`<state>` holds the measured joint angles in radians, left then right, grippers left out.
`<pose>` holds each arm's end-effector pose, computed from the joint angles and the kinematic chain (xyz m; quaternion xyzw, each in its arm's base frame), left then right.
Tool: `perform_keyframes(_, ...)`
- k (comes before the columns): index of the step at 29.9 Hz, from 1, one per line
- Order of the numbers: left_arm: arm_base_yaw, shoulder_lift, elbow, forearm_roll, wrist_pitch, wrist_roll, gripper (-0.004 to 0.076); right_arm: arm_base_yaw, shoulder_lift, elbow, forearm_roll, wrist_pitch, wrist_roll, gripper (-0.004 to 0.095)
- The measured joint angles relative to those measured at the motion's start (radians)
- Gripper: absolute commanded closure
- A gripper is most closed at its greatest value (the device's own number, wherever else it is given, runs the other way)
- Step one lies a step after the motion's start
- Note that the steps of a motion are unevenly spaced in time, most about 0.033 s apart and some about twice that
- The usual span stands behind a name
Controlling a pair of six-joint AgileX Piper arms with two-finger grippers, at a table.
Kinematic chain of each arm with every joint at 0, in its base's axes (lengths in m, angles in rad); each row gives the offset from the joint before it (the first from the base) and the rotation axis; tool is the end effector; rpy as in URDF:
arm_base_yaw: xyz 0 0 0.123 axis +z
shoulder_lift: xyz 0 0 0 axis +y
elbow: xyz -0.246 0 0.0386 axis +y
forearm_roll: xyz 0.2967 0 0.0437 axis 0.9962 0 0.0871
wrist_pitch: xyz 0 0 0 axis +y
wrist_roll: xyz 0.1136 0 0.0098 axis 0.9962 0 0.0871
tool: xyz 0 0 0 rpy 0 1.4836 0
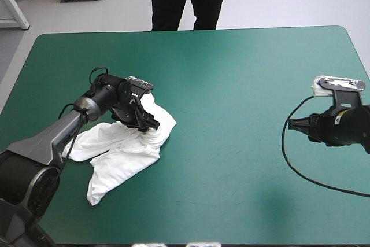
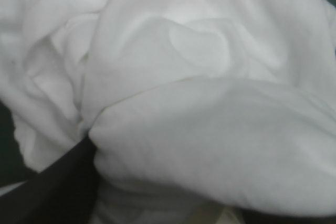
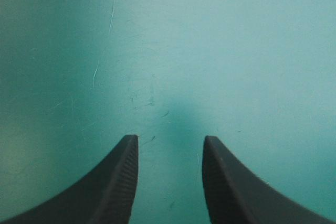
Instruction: Fold the cloth
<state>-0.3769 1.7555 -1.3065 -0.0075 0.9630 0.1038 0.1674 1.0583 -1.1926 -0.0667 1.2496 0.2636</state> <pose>0.3689 -0.1468 0.1577 0.2345 0.9643 -0.0200 0.1211 0.2575 0.0362 0.3419 0.0446 0.9618 0.0248 0.2688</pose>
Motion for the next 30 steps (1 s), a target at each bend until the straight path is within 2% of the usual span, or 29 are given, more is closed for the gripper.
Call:
perform_keyframes(3, 0.001, 0.035, -0.003, -0.013, -0.014, 0.016, 0.0253, 0.000, 0.000, 0.000, -0.009, 0.000, 0.000, 0.0517)
perform_keyframes(5, 0.001, 0.050, -0.010, -0.035, -0.014, 0.038, 0.0306, 0.000, 0.000, 0.000, -0.014, 0.000, 0.000, 0.0517)
perform_keyframes(7, 0.001, 0.059, -0.014, -0.061, -0.014, 0.063, 0.0449, 0.000, 0.000, 0.000, -0.018, 0.000, 0.001, 0.0517)
perform_keyframes(9, 0.001, 0.064, -0.018, -0.087, -0.014, 0.085, 0.0678, 0.000, 0.000, 0.000, -0.018, 0.000, 0.002, 0.0517)
perform_keyframes(10, -0.001, 0.066, -0.019, -0.103, -0.016, 0.102, 0.0729, 0.000, 0.000, 0.000, -0.018, 0.000, 0.002, 0.0517)
perform_keyframes(15, -0.051, 0.066, -0.022, -0.136, -0.047, 0.186, 0.0733, 0.000, 0.000, 0.000, -0.019, 0.000, 0.003, 0.0517)
perform_keyframes(21, -0.188, 0.079, -0.036, -0.242, -0.101, 0.211, 0.0733, 0.000, 0.000, 0.000, -0.018, 0.000, 0.004, 0.0517)
perform_keyframes(30, -0.406, 0.116, -0.141, -0.322, -0.092, 0.231, 0.0733, 0.000, 0.000, 0.000, -0.014, 0.000, 0.013, 0.0517)
